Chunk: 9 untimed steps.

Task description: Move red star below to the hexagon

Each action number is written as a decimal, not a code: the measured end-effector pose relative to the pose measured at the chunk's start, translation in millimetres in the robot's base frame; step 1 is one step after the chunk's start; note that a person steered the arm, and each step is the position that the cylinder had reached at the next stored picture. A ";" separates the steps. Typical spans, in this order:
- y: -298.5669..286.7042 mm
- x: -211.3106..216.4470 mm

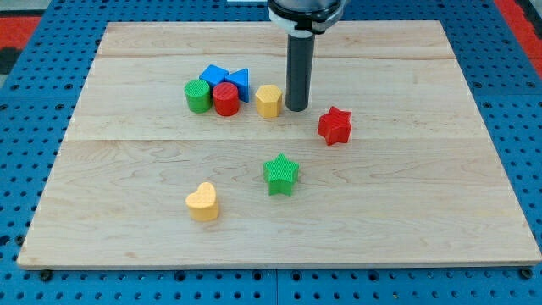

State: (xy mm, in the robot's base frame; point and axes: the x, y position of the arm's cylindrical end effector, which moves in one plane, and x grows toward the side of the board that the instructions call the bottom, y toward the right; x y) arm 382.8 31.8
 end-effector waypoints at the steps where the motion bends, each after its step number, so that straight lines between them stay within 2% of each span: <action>1: -7.6 0.0; 3: -13.9 0.0; 4: 63.3 -31.2; 5: 120.5 -16.8; 6: 118.8 22.3; 7: 77.3 27.6; 8: 76.9 50.7; 9: 51.6 58.6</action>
State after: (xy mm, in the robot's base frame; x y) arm 441.4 83.4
